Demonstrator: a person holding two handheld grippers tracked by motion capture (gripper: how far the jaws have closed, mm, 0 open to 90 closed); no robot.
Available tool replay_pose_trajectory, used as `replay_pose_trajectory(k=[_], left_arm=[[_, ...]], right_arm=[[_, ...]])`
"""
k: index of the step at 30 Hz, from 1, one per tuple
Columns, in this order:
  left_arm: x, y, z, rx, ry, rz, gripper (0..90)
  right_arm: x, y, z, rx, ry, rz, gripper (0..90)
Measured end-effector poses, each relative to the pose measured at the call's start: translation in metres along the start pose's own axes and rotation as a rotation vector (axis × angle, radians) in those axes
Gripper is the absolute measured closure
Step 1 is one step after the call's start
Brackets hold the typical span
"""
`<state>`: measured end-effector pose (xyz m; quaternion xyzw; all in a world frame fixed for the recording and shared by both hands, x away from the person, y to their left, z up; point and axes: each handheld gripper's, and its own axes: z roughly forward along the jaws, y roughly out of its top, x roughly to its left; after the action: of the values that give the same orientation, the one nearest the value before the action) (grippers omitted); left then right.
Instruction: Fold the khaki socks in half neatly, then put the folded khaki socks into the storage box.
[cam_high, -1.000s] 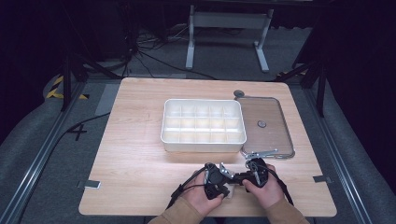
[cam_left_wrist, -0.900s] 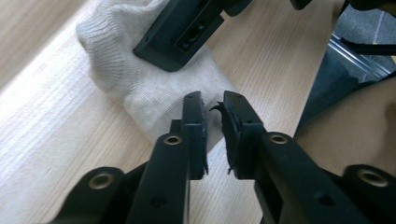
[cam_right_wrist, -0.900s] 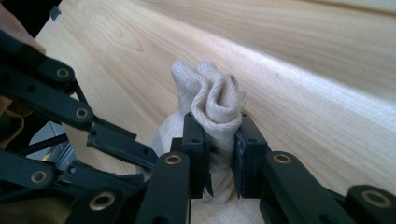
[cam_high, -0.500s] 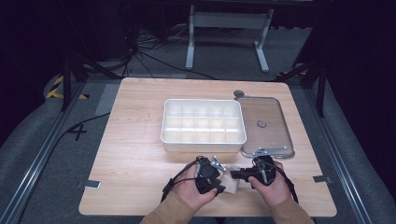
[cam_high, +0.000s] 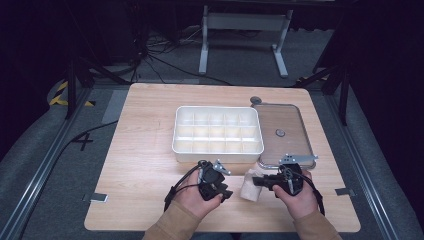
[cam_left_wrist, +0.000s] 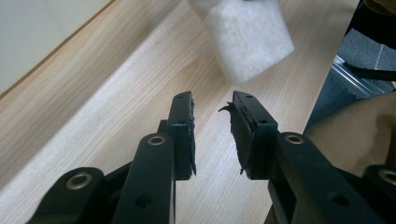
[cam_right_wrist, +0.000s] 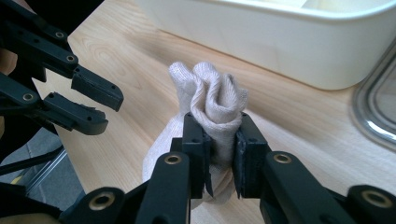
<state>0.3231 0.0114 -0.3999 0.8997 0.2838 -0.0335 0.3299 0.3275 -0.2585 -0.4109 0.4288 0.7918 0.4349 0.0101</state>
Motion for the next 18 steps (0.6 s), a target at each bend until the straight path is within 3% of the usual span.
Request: replay_pose_trajectory(k=[14, 18], left_arm=[[0.012, -0.004, -0.013, -0.028, 0.02, -0.026, 67.1], [0.017, -0.007, -0.018, -0.045, 0.028, -0.052, 66.7]], right_arm=[[-0.005, 0.01, -0.018, -0.057, -0.02, -0.017, 77.7], [-0.008, 0.021, -0.026, -0.067, -0.031, -0.034, 77.7]])
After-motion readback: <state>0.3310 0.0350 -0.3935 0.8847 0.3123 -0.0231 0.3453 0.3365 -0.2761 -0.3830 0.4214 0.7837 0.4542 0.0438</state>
